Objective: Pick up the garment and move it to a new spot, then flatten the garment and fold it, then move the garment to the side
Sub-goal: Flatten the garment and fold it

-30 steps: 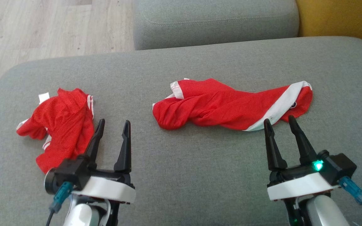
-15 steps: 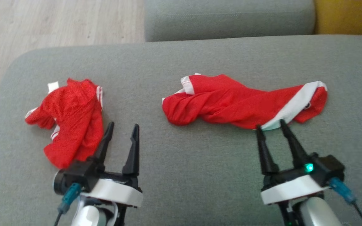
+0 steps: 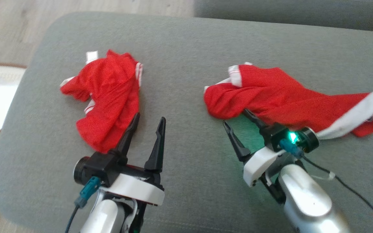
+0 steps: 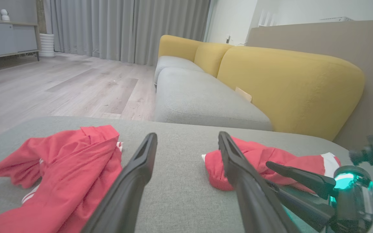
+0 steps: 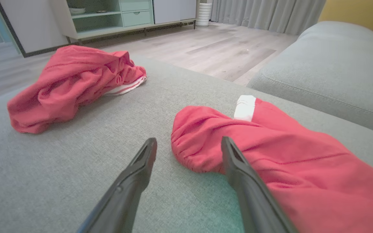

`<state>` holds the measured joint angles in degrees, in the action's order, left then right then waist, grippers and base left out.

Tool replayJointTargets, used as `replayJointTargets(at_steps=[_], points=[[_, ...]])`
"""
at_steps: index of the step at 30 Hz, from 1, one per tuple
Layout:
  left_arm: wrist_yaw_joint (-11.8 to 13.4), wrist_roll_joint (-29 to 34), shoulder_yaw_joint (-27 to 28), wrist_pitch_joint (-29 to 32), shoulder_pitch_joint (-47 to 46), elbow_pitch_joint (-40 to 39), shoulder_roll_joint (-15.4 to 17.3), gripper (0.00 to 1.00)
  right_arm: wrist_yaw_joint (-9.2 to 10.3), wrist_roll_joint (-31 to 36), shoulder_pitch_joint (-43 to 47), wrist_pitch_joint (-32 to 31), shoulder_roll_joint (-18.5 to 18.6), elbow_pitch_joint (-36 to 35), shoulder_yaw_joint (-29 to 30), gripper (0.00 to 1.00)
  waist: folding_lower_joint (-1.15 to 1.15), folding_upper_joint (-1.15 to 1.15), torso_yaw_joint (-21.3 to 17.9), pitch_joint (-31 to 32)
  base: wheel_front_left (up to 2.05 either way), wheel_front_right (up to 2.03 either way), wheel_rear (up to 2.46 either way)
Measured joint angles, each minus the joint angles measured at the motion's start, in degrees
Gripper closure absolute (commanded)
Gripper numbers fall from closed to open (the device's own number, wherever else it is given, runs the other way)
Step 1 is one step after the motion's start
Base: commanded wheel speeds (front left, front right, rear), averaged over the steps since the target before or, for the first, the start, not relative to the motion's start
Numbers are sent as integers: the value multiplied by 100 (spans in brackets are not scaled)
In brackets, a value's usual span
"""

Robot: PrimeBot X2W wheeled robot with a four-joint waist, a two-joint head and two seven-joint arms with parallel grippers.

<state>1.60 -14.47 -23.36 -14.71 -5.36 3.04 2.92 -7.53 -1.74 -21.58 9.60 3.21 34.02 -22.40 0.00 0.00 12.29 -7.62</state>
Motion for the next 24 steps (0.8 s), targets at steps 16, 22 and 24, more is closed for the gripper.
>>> replayJointTargets(at_steps=[16, 22, 24], points=[[180, -201, -337, 0, -143, -53, -4, 0, 0, 434, -1577, -91, 231, 2250, -23, 100, 0, 0, 762, -471, 0, 0, 0], [204, -201, -337, 0, -143, -20, -4, 0, 0, -315, -1909, 224, 148, 2260, 483, 100, 0, 0, 663, -302, 0, 0, 0], [229, -236, -338, 0, -142, -20, -2, 0, 0, -589, -1997, 244, 115, 2225, 552, 100, 0, 0, 608, -254, 0, 0, 0]])
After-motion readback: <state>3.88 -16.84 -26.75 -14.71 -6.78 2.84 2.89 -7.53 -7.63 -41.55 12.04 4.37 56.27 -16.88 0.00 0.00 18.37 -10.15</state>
